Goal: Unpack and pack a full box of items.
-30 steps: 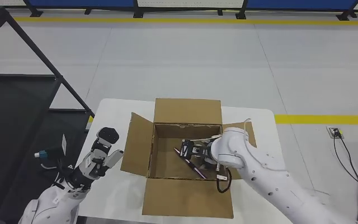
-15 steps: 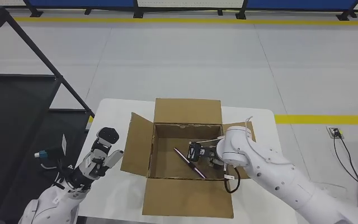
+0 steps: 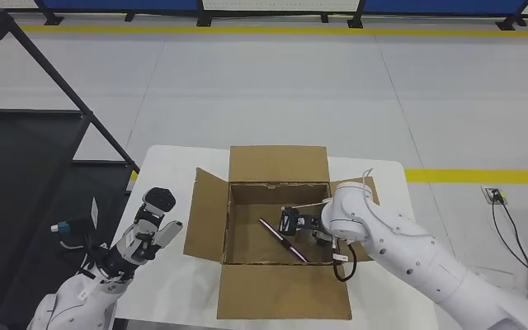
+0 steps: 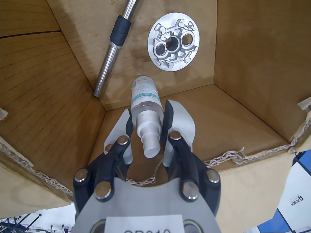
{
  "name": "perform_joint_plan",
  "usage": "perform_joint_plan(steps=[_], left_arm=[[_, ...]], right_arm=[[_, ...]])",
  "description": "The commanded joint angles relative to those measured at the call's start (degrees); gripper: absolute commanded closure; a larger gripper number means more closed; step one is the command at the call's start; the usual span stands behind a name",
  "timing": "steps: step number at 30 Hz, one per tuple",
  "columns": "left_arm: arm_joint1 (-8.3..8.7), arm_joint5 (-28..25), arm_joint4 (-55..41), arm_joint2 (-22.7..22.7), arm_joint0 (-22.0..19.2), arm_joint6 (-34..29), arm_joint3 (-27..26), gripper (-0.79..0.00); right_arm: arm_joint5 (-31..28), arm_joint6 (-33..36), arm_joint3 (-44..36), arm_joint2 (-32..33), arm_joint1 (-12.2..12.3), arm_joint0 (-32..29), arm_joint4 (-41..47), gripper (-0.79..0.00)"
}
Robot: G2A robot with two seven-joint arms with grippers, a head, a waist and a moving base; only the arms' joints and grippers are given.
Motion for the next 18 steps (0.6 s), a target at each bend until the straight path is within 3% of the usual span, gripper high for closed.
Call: perform_joint_plan(steps=[1, 3, 5, 13, 18], left_arm=[[0.00, 0.0, 0.0, 0.0, 0.0, 0.0, 0.0, -0.785], [0.00, 0.0, 0.0, 0.0, 0.0, 0.0, 0.0, -0.785], [0.00, 0.0, 0.0, 0.0, 0.0, 0.0, 0.0, -0.785], [0.00, 0.0, 0.0, 0.0, 0.0, 0.0, 0.0, -0.785], [0.00, 0.0, 0.0, 0.0, 0.0, 0.0, 0.0, -0.785]], right_arm=[[0.3, 0.0, -0.5, 0.4, 0.0, -0.2, -0.3, -0.154], [0.5, -0.3, -1.6, 1.1, 0.2, -0.3, -0.3, -0.040], [0.8, -0.3, -3.1, 1.9, 0.5, -0.6, -0.4, 0.000], [1.7, 1.8, -12.8, 8.0, 3.0, -3.0, -1.4, 0.000], [5.7, 5.0, -21.9, 15.7, 5.7, -6.2, -2.9, 0.000]])
